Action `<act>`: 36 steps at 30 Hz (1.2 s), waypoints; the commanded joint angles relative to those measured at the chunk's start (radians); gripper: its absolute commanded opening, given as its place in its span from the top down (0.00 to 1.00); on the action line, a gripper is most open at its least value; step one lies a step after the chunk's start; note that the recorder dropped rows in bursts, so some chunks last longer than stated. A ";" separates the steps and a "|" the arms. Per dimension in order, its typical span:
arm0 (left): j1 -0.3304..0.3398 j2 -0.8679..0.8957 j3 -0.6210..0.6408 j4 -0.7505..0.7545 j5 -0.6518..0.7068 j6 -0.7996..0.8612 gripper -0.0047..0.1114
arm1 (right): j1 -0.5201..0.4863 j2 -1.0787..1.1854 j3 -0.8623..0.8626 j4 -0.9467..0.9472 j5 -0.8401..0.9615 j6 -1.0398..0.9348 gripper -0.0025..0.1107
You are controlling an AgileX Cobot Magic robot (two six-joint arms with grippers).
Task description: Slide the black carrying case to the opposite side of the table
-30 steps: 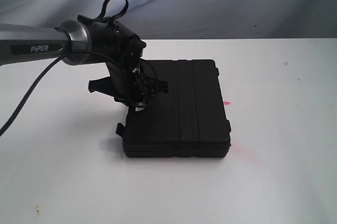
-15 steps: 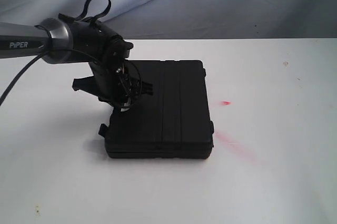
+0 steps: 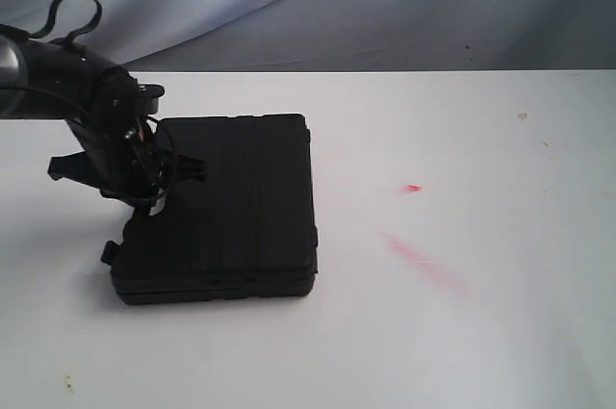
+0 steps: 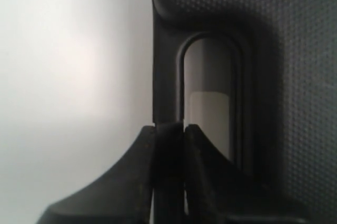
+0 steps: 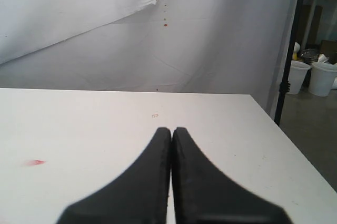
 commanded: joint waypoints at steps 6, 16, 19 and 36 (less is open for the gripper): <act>0.169 -0.058 0.026 0.027 0.000 0.101 0.96 | -0.007 -0.005 0.004 0.006 -0.004 -0.003 0.98; 0.254 -0.060 0.026 0.025 -0.024 0.183 0.96 | -0.007 -0.005 0.004 0.006 -0.004 -0.003 0.98; 0.258 -0.060 0.026 0.025 -0.025 0.176 0.96 | -0.007 -0.005 0.004 0.006 -0.004 -0.003 0.98; 0.281 -0.060 0.026 -0.016 -0.027 0.122 0.96 | -0.007 -0.005 0.004 0.006 -0.004 -0.003 0.98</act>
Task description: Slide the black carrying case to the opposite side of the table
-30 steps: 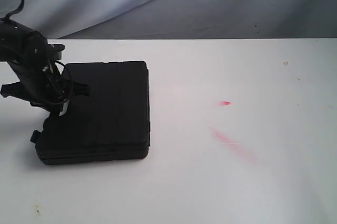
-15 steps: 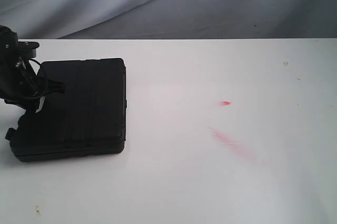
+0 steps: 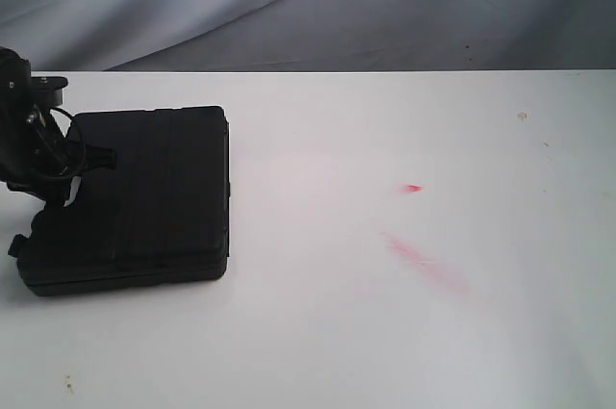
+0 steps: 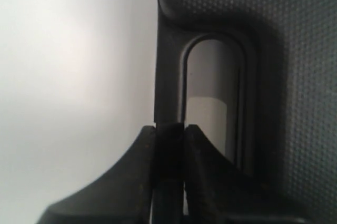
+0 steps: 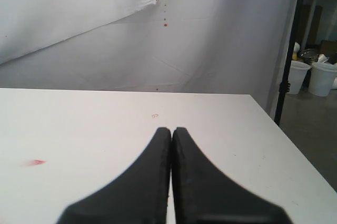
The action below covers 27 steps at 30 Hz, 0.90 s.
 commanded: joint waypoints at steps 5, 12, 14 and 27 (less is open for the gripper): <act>0.066 -0.027 0.008 -0.028 -0.023 -0.004 0.96 | -0.007 -0.005 0.004 0.006 -0.004 -0.003 0.98; 0.080 -0.027 0.052 -0.028 -0.096 0.031 0.96 | -0.007 -0.005 0.004 0.006 -0.004 -0.003 0.98; 0.080 -0.027 0.052 -0.026 -0.096 0.031 0.96 | -0.007 -0.005 0.004 0.006 -0.004 -0.003 0.98; 0.082 -0.027 0.052 -0.010 -0.097 0.079 0.96 | -0.007 -0.005 0.004 0.006 -0.004 -0.003 0.98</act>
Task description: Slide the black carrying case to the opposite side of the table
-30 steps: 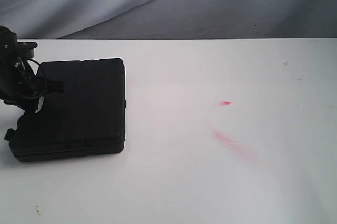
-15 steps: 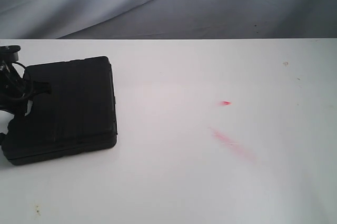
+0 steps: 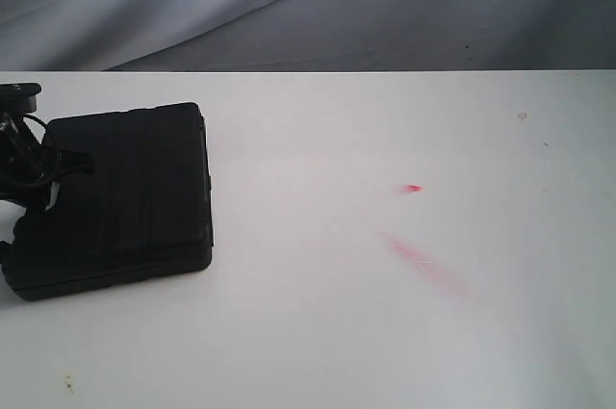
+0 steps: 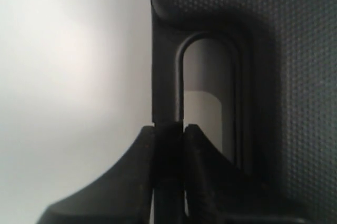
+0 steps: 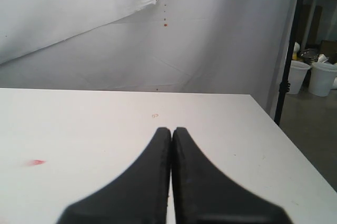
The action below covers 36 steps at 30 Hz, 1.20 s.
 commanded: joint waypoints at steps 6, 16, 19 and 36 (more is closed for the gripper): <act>0.004 -0.016 -0.002 0.038 -0.025 0.014 0.96 | -0.007 -0.005 0.004 0.006 -0.004 -0.003 0.98; 0.004 -0.016 -0.002 0.101 -0.042 0.017 0.96 | -0.007 -0.005 0.004 0.006 -0.004 -0.003 0.98; 0.004 -0.016 -0.002 0.129 -0.055 0.018 0.96 | -0.007 -0.005 0.004 0.006 -0.004 -0.003 0.98; 0.004 -0.016 0.000 0.153 -0.104 0.102 0.96 | -0.007 -0.005 0.004 0.006 -0.004 -0.003 0.98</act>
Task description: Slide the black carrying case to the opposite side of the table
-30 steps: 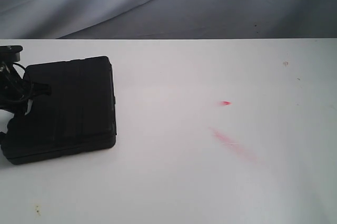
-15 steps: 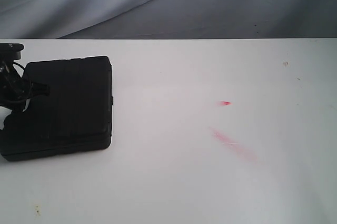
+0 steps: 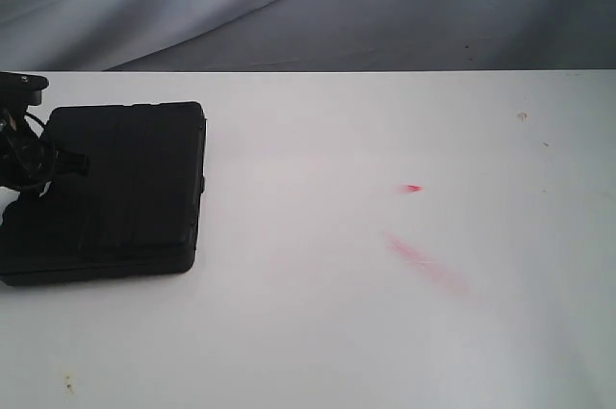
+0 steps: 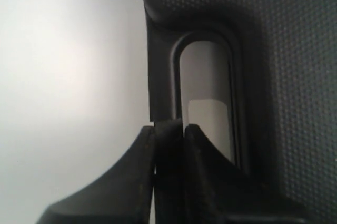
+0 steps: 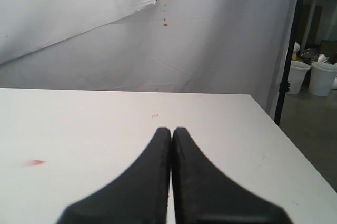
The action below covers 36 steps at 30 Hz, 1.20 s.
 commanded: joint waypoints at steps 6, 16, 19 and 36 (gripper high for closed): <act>0.004 -0.016 0.000 0.026 -0.047 0.063 0.96 | -0.007 -0.005 0.004 0.006 -0.004 -0.003 0.98; 0.004 -0.016 0.002 0.024 -0.049 0.092 0.96 | -0.007 -0.005 0.004 0.006 -0.004 -0.003 0.98; 0.004 -0.016 0.002 0.024 -0.047 0.127 0.96 | -0.007 -0.005 0.004 0.006 -0.004 -0.003 0.98; 0.004 -0.016 0.004 -0.007 -0.047 0.132 0.96 | -0.007 -0.005 0.004 0.006 -0.004 -0.003 0.98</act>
